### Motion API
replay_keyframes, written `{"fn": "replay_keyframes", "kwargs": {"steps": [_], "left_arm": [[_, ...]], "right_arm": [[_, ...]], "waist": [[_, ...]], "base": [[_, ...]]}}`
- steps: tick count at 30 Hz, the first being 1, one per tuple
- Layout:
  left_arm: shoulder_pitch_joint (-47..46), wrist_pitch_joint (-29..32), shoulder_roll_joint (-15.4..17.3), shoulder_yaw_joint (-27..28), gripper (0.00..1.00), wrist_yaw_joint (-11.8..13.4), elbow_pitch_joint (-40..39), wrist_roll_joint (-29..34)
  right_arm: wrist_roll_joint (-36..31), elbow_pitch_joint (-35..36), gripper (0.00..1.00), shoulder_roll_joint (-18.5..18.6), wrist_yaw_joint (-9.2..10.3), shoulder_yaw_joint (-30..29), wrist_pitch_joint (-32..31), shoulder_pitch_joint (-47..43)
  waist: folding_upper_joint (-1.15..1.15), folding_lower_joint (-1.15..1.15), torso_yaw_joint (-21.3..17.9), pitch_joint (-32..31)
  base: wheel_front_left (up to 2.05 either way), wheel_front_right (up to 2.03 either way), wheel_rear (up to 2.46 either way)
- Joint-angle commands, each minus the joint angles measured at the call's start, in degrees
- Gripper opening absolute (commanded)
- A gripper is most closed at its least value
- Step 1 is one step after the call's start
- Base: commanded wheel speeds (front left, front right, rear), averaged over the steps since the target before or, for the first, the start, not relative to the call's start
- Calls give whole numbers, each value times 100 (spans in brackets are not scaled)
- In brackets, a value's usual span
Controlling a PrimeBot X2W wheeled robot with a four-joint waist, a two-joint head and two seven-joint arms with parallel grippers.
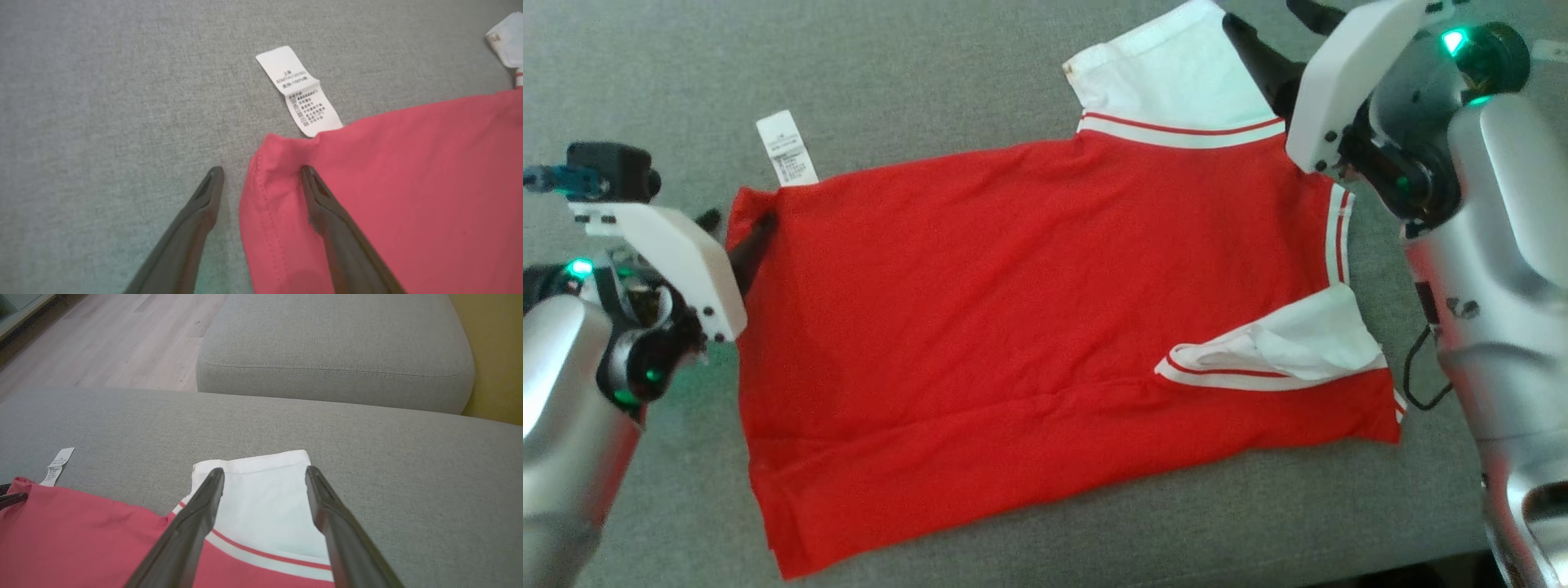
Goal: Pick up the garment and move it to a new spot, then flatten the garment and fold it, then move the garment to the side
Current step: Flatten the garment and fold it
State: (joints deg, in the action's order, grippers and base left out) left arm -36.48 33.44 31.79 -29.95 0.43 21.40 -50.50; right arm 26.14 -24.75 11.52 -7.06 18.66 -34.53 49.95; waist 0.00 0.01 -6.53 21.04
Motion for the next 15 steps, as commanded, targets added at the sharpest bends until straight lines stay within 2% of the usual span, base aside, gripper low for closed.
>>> {"fn": "replay_keyframes", "kwargs": {"steps": [1, 6, 7, 8, 9, 12, 15], "left_arm": [[-334, -9, 246, 209, 100, 1, -97, 68], [-463, -13, 201, 101, 100, 49, 108, 213], [-475, 36, 170, 71, 61, 30, 130, 196], [-476, 119, 135, 40, 18, 14, 154, 157], [-462, 272, 109, -8, 0, 7, 183, 107], [-472, 519, 69, -111, 0, 7, 102, 65], [-493, 464, 14, -153, 0, -23, -82, 92]], "right_arm": [[33, 171, 100, -32, -43, 60, 57, 199], [189, -165, 100, 10, -43, 249, 253, 389], [219, -228, 100, 22, -43, 276, 276, 413], [247, -292, 100, 31, -43, 299, 292, 438], [272, -358, 100, 38, -43, 315, 308, 466], [311, -570, 100, 69, -43, 308, 339, 576], [289, -821, 100, 123, -43, 262, 338, 731]], "waist": [[0, -1, -36, 79], [0, -1, -18, 207], [0, -1, -2, 219], [0, -1, 17, 229], [0, -1, 39, 235], [0, -1, 141, 260], [0, -1, 292, 302]], "base": [[0, 0, 0], [0, 0, 0], [0, 0, 0], [0, 0, 0], [0, 0, 0], [0, 0, 0], [0, 0, 0]]}}
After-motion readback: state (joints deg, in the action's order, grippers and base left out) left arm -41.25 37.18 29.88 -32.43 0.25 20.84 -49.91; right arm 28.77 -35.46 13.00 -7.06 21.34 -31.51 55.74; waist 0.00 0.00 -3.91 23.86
